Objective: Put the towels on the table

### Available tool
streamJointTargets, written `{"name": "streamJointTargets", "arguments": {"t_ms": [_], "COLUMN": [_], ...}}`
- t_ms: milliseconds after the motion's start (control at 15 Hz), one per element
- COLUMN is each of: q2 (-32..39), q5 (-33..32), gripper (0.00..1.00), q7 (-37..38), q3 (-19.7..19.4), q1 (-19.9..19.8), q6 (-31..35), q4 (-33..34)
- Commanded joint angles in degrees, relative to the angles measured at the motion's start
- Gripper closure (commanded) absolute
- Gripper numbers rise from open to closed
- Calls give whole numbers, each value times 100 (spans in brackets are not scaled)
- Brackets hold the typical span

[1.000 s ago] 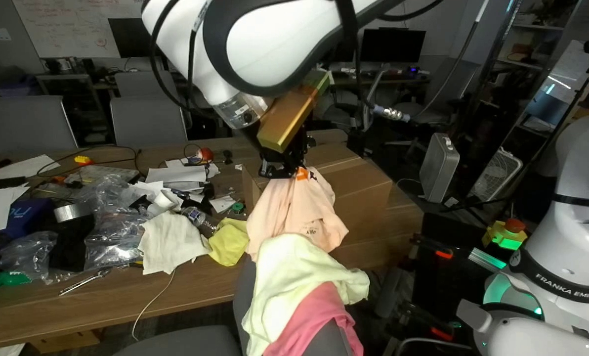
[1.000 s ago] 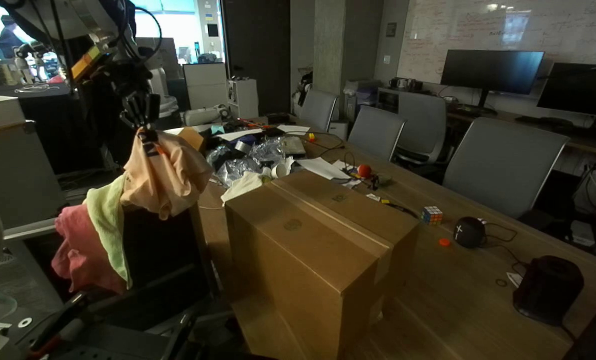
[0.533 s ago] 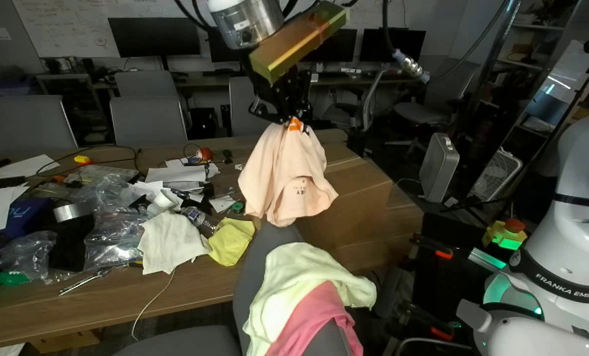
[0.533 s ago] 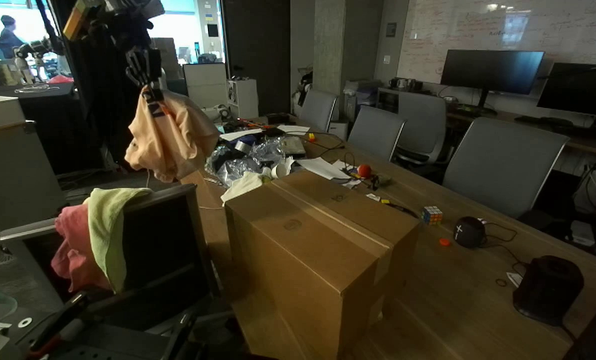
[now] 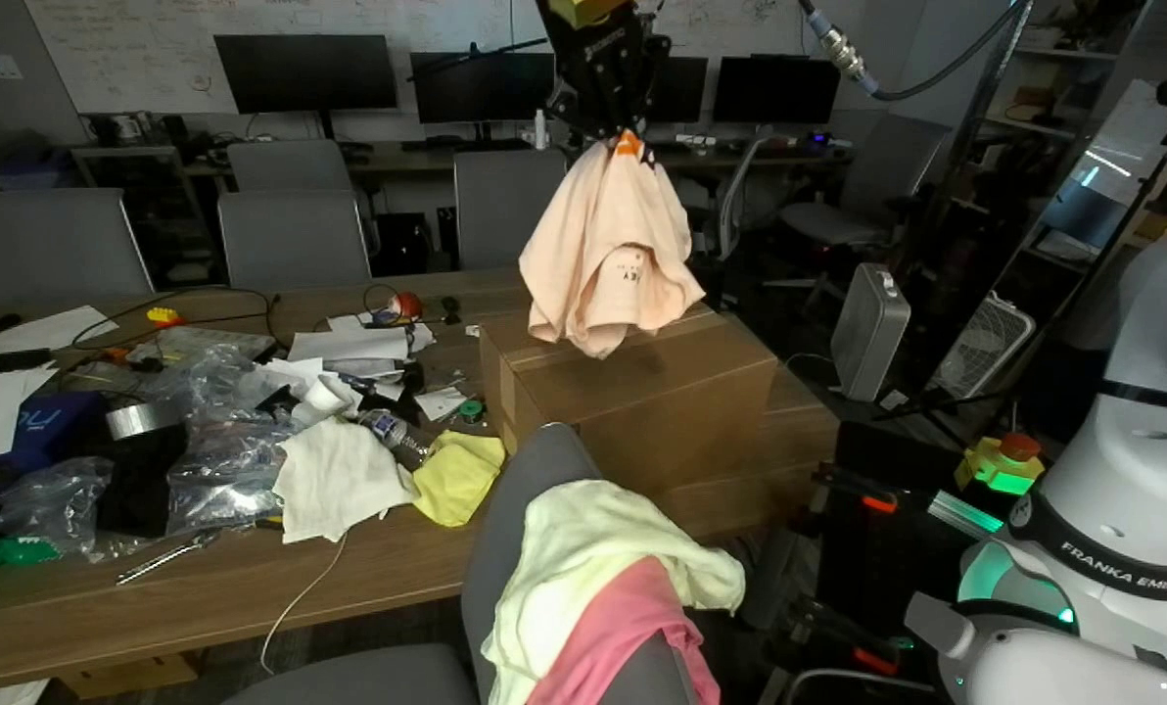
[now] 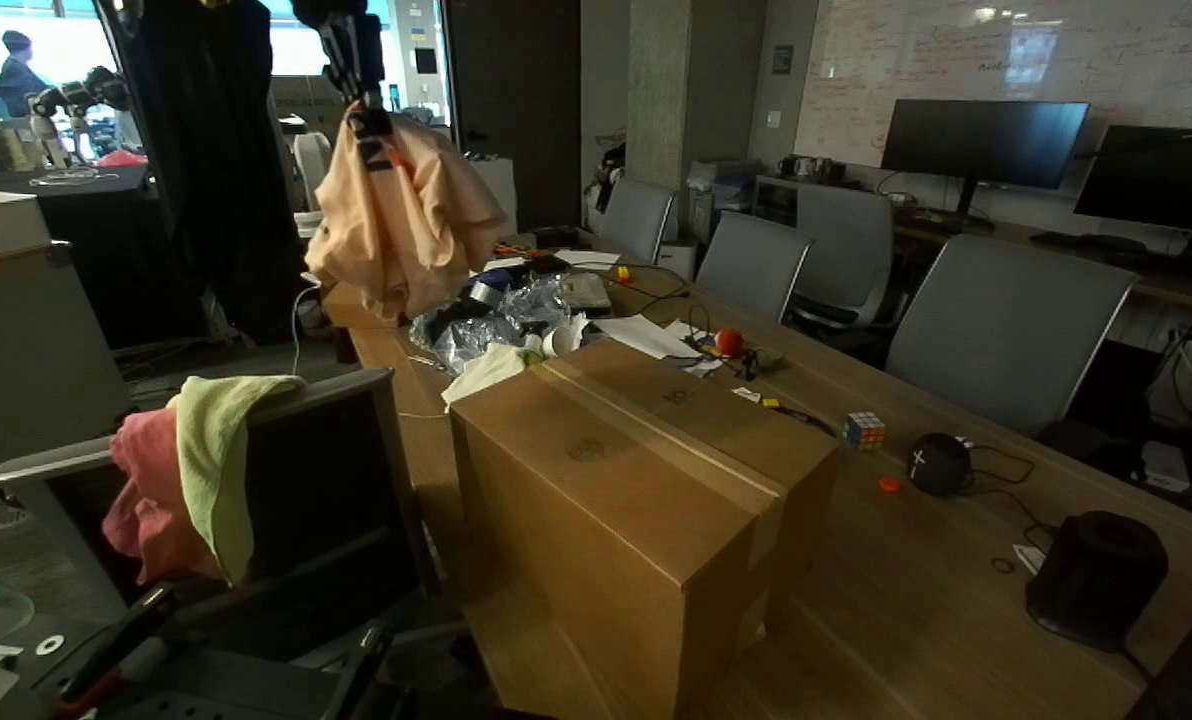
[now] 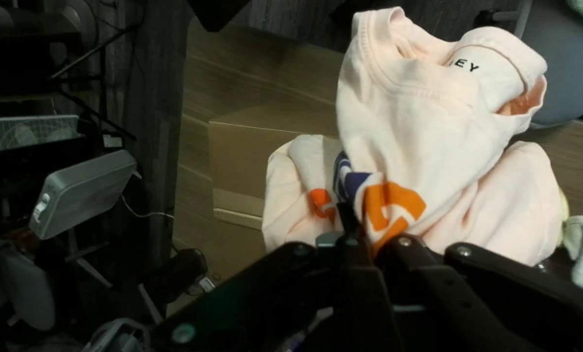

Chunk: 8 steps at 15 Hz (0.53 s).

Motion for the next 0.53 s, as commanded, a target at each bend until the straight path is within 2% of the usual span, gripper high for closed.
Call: {"name": "streamJointTargets", "arguments": {"t_ms": [0, 267, 467], "q2": [-87, -34, 95], "q5": [128, 282, 296], "gripper": [97, 97, 97], "q7": [-234, -502, -579], "q3": [-313, -704, -886], "q1": [-497, -1007, -1240], "q6": [-311, -427, -471], "q4": [329, 481, 575]}}
